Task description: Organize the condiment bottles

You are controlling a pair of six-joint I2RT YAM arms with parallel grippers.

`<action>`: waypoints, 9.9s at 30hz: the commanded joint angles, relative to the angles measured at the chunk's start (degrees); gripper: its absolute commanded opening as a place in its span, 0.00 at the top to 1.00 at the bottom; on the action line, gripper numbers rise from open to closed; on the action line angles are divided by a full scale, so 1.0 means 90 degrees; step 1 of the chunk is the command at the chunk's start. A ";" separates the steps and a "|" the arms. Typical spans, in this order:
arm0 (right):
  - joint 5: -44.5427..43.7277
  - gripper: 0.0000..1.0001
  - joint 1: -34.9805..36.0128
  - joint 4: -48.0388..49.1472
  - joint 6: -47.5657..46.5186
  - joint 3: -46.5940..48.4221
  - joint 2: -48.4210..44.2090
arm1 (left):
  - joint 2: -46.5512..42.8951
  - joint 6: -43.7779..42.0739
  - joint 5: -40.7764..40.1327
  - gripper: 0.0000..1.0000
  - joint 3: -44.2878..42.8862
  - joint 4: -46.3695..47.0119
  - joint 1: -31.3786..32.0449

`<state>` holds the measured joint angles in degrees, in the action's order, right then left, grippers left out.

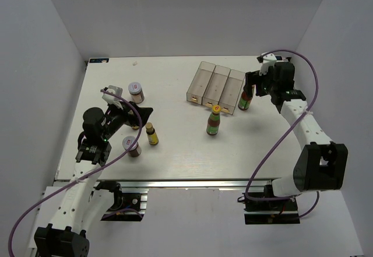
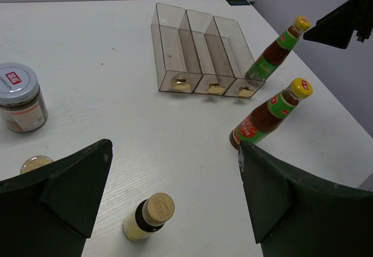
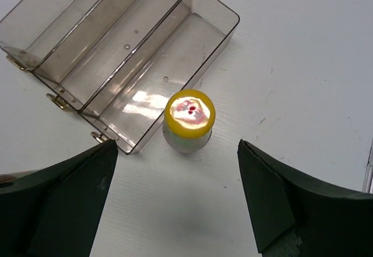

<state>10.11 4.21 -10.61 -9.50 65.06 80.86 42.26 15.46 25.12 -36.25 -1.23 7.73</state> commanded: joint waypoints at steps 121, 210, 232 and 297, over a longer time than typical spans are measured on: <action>0.0751 1.00 0.1038 0.0096 0.0790 0.3594 0.2053 | 0.3944 0.0381 -0.5114 0.06 -0.3734 -0.1453 0.5760; 0.3564 0.56 -0.1200 0.0710 0.1573 -0.1516 -0.2061 | 0.9405 -0.0917 -0.5321 1.00 -1.0200 -0.1669 0.3331; 0.4715 0.16 -0.1210 0.0525 0.0910 -0.1535 -0.1904 | 0.9066 -0.0664 -0.4882 0.02 -1.0152 -0.2128 0.3233; -0.0029 0.18 0.6154 0.1696 0.0753 0.2011 0.3448 | -0.0125 -0.0576 -0.7548 0.10 -0.1929 -0.2314 0.2677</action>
<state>10.57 59.00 1.26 -0.95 83.53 111.96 42.24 9.23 -43.03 -53.91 -20.78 31.88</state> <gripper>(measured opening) 0.818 0.904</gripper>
